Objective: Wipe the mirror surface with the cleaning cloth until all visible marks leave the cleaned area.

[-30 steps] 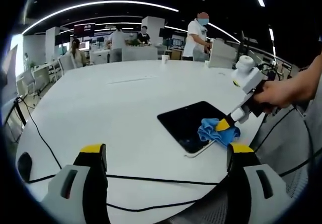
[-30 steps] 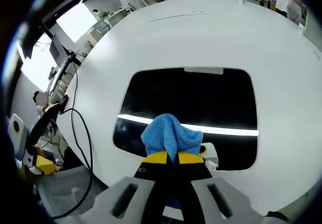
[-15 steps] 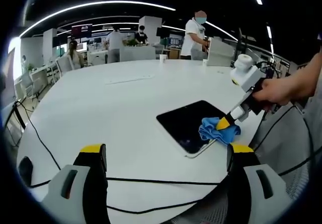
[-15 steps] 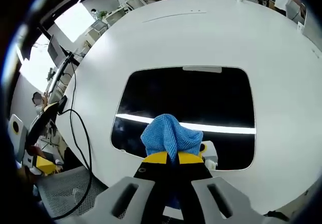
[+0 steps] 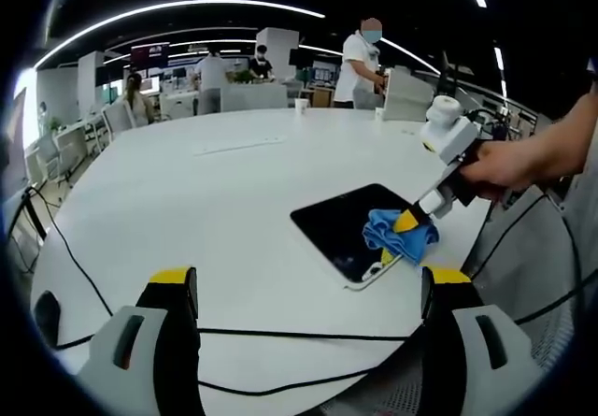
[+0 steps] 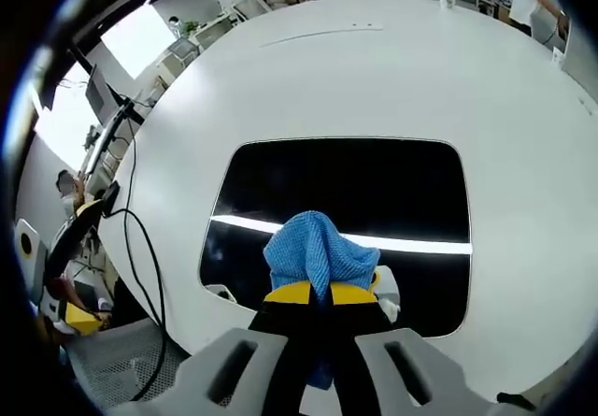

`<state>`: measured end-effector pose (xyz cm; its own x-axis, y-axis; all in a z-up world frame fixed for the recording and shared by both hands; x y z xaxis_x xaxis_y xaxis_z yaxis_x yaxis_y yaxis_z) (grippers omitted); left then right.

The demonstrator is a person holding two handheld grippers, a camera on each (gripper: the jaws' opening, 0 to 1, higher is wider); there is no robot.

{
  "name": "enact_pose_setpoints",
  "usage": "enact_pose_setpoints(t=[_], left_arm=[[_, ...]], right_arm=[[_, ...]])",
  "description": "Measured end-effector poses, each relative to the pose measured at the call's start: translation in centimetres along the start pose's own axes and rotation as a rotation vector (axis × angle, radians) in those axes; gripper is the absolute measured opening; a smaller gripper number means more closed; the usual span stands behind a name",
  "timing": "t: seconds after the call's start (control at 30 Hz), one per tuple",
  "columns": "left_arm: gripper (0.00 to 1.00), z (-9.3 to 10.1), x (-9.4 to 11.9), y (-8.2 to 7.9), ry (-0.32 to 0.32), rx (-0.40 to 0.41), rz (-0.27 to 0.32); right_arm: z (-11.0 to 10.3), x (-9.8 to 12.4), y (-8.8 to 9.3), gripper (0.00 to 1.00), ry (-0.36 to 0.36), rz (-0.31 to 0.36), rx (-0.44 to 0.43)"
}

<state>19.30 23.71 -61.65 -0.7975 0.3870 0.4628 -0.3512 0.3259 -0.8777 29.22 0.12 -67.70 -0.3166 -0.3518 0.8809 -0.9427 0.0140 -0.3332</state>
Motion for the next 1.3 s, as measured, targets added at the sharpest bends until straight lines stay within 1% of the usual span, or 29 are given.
enact_pose_setpoints(t=[0.5,0.73,0.8,1.03,1.3], left_arm=[[0.99,-0.1,-0.2,0.6,0.002,0.015,-0.013],[0.99,-0.2,-0.4,0.6,0.005,0.017,-0.015],[0.99,-0.2,-0.4,0.7,0.006,0.017,-0.018],[0.99,-0.7,-0.5,0.7,0.001,0.023,-0.019],[0.99,-0.7,-0.6,0.8,0.003,0.026,-0.023]], right_arm=[[-0.2,-1.2,-2.9,0.0,0.009,0.012,0.022],[-0.3,-1.8,-4.4,0.0,0.013,0.025,0.047],[-0.4,-2.1,-4.9,0.0,0.01,0.031,0.071],[-0.5,-2.6,-6.0,0.0,0.009,0.035,0.08],[-0.8,-3.2,-7.4,0.0,0.024,0.031,0.108]])
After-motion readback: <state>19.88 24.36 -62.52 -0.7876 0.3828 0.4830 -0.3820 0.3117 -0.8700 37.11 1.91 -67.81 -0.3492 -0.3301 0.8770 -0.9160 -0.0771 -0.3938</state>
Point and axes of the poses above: the point that each gripper's makers call its tool centre point, and the gripper's own axes: x roughly backward along the fingers, z roughly to its right, y roughly out of its underside, the point moved 7 cm from there along x, roughly backward along the fingers, and after that the axes turned 15 degrees about -x, right-handed, at the moved point
